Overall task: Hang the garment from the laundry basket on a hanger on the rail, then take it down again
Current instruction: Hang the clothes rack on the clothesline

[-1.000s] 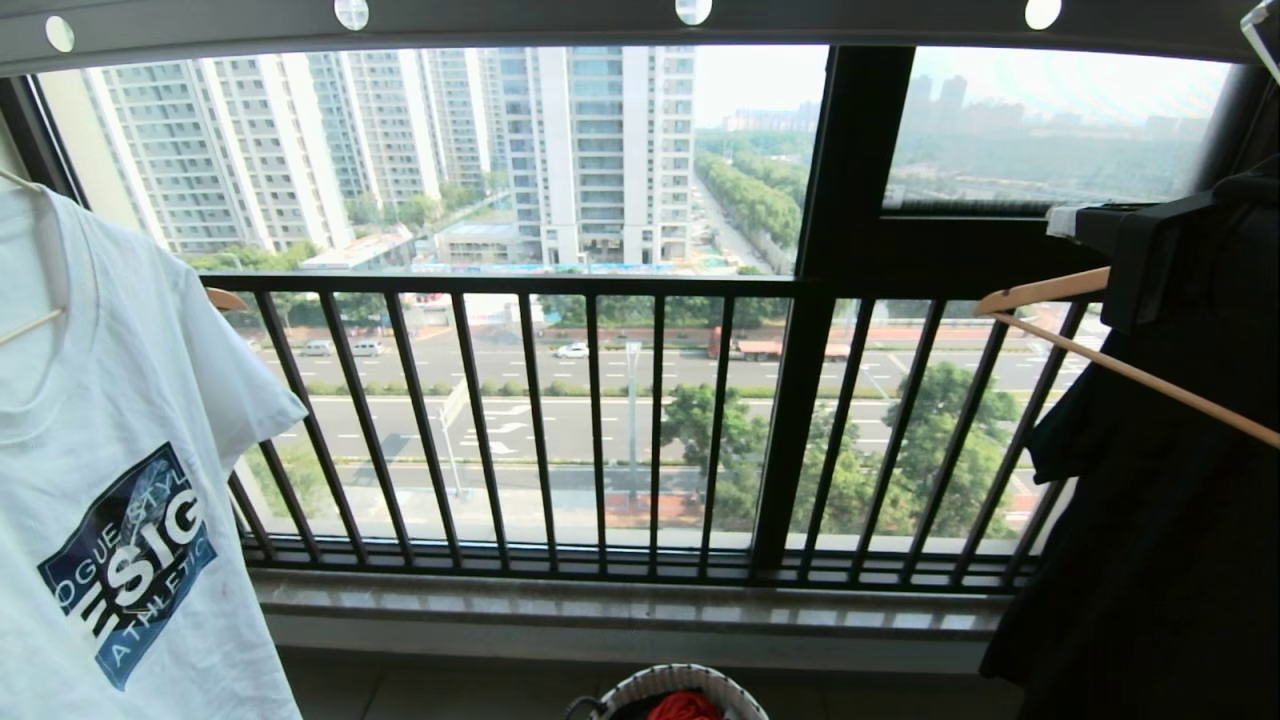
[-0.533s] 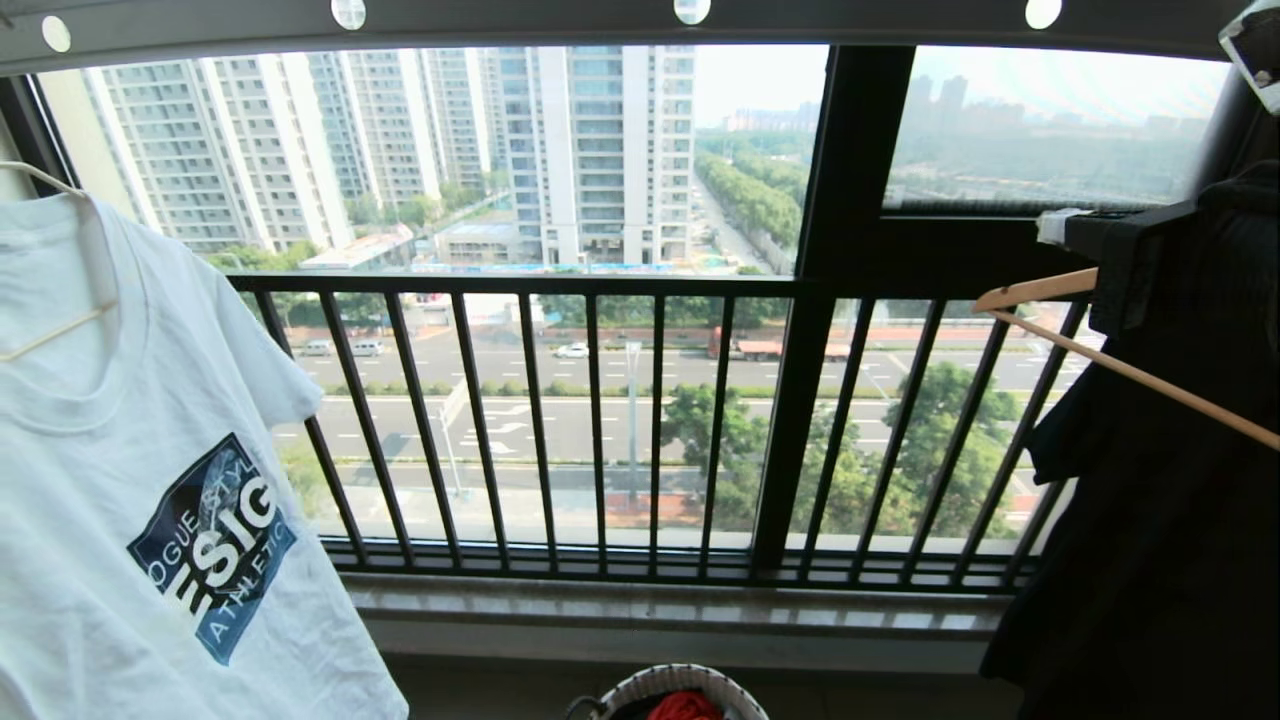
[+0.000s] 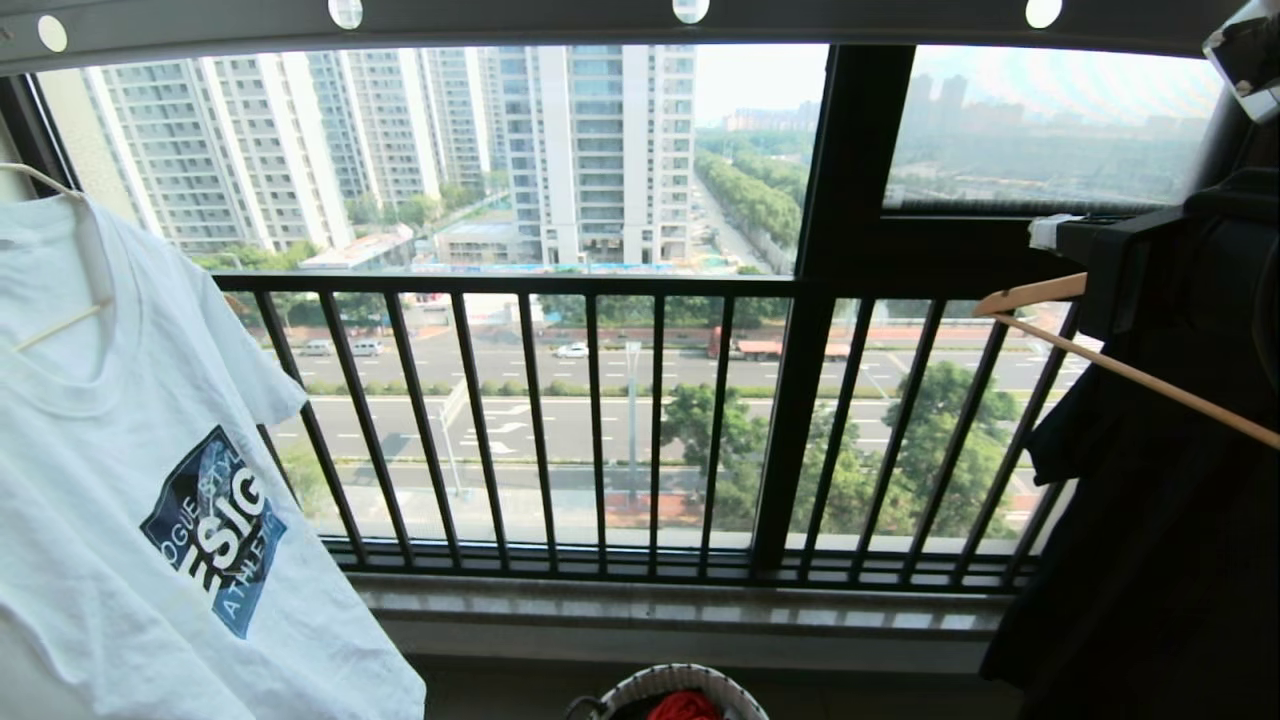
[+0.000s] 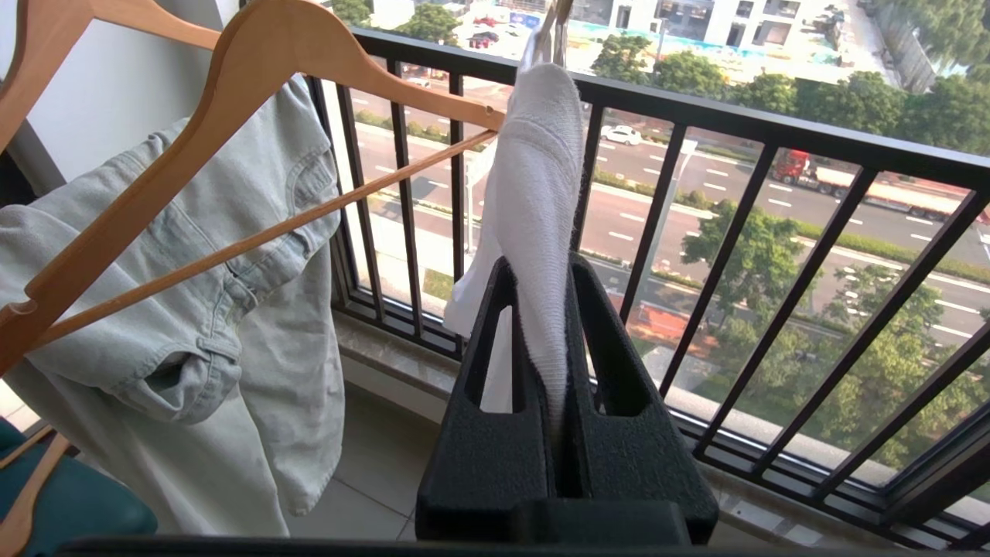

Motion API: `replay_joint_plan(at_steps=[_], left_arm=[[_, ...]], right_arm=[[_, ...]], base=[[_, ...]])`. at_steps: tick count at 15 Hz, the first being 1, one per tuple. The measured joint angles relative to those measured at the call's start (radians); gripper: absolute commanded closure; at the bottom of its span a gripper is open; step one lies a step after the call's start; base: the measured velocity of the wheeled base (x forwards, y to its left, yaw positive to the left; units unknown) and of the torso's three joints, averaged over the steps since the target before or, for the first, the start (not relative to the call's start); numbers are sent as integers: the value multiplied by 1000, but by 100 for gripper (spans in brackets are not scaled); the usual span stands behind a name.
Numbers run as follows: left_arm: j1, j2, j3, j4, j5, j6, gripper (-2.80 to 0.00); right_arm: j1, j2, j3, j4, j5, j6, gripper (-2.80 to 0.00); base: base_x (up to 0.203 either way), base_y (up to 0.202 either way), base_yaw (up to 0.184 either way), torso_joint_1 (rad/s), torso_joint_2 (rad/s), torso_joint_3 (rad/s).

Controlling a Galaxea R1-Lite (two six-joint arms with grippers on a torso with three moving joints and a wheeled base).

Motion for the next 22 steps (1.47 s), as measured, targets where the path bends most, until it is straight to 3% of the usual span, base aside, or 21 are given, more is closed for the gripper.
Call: replay_joint_plan(at_steps=[11, 18, 22], left_arm=[[4, 51, -1, -58, -38, 1, 0], [81, 87, 3, -59, -113, -5, 0], [98, 100, 25, -60, -122, -6, 0]], right_arm=[[0, 12, 0, -1, 0, -1, 0], [0, 16, 0, -1, 0, -1, 0], [0, 22, 0, -1, 0, -1, 0]], base=[[0, 0, 0, 0, 0, 0], [0, 0, 0, 0, 0, 0], [0, 0, 0, 0, 0, 0]])
